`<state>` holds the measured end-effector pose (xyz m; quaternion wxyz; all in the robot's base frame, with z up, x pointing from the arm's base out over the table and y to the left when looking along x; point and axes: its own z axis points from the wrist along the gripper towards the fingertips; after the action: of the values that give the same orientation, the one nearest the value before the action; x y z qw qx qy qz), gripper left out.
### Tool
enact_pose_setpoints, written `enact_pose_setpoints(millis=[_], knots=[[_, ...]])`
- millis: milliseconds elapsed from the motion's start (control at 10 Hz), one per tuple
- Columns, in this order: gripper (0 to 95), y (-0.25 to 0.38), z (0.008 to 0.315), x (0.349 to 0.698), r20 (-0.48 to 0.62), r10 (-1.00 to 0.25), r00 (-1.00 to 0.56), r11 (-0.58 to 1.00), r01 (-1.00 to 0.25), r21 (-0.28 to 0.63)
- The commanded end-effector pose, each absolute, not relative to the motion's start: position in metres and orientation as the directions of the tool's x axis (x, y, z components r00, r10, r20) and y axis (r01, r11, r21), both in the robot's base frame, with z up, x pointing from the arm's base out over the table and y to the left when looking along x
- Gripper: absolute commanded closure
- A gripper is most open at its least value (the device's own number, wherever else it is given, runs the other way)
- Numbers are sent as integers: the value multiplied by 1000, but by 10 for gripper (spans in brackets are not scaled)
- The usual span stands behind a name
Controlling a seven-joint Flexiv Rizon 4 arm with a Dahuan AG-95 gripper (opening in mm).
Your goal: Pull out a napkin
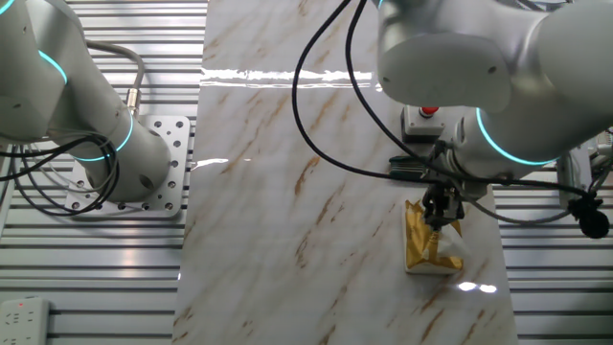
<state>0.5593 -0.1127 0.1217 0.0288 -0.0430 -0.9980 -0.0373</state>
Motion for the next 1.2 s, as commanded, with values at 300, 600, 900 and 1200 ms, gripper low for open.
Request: enact_pose_setpoints(millis=[300, 600, 900, 1200], knots=[[380, -126, 104, 571, 61, 62, -996, 995, 66, 78], [380, -130, 99, 573, 54, 62, -997, 995, 66, 77], [380, -134, 93, 576, 47, 63, -997, 995, 66, 77], [380, -138, 86, 579, 37, 60, -997, 995, 63, 79]])
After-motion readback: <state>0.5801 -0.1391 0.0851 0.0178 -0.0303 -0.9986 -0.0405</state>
